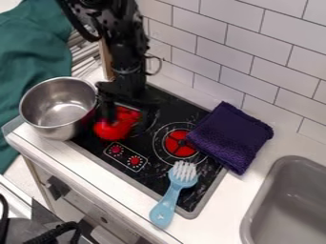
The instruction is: Move the red thing in the purple towel at the upper right of the stove
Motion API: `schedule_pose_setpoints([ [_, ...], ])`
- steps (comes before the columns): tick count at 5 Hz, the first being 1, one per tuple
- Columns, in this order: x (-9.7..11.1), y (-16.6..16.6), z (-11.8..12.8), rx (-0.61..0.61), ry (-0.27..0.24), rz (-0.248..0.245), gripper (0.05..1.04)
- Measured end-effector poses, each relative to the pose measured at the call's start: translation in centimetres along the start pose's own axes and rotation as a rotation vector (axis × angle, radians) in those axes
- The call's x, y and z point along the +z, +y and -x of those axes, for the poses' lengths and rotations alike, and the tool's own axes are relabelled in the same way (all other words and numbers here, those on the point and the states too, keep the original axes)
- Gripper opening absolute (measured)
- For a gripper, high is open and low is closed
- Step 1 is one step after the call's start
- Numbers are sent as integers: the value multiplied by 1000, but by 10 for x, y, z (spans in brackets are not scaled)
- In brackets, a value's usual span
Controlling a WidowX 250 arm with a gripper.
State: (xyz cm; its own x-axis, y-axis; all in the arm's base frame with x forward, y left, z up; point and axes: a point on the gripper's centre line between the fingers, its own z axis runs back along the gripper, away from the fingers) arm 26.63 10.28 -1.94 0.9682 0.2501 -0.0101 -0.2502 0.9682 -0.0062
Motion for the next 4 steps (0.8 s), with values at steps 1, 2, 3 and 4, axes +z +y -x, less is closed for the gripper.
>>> schedule_pose_setpoints([
  [1, -15, 8, 6, 12, 56, 6, 997],
  [2, -19, 10, 4, -5, 66, 2, 997],
  [3, -23, 10, 3, -10, 78, 6, 966],
  [4, -24, 10, 2, -8, 69, 5, 836],
])
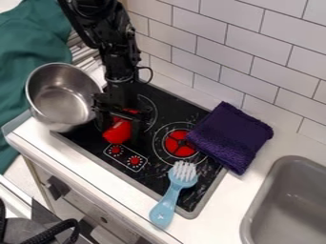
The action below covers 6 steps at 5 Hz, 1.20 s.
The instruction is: Move the red thing in the purple towel at the upper right of the stove
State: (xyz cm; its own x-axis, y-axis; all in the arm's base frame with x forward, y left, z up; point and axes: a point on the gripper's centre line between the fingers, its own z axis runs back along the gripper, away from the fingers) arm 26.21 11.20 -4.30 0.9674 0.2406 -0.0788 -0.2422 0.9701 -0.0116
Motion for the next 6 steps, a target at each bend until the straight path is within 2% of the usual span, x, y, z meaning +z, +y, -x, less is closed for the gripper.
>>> schedule_pose_setpoints([
  [1, 1, -6, -1, 9, 11, 0, 835],
  [2, 11, -25, -8, -14, -30, -9, 835],
  [3, 44, -66, -22, -75, -124, -54, 835],
  [4, 73, -122, -30, -150, -197, -106, 835],
  [5, 80, -172, -28, -208, -224, -104, 835],
  [6, 62, -202, -25, -223, -177, -103, 835],
])
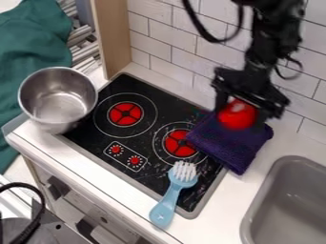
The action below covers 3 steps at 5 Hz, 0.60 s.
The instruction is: Move the red thing in the purple towel at the upper right of the stove
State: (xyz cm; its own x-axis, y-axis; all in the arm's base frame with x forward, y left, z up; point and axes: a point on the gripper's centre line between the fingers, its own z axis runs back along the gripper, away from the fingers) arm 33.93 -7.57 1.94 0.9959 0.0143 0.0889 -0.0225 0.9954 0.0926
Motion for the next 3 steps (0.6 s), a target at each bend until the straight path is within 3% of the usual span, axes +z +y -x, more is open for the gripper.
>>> schedule_pose_setpoints([
  [1, -11, -6, -5, -4, 32, 6, 835],
  [3, -31, 23, -8, 32, 72, -2, 835],
])
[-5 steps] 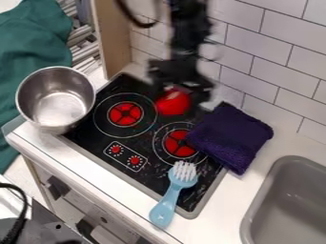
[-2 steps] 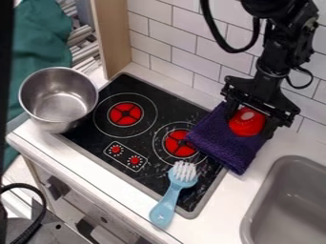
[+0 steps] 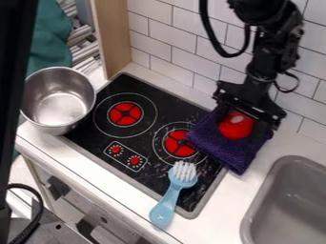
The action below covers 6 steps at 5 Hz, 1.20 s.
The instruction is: Move the red thing in the purple towel at the upper right of the stove
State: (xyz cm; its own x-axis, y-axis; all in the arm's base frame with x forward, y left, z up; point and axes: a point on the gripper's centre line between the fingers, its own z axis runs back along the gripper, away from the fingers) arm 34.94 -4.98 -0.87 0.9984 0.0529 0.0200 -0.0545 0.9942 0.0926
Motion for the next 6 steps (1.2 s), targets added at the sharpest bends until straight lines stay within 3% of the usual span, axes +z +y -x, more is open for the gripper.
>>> schedule_pose_setpoints([
  [1, -1, 7, -1, 13, 1, -3, 891],
  [2, 2, 6, -3, 9, 6, 3, 1016],
  [3, 1, 5, -3, 4, 5, 9, 1009],
  [4, 14, 10, 4, 22, -24, 16, 1009],
  [5, 45, 31, 12, 81, -77, 7, 1009],
  [6, 56, 61, 26, 180, -85, 15, 1009],
])
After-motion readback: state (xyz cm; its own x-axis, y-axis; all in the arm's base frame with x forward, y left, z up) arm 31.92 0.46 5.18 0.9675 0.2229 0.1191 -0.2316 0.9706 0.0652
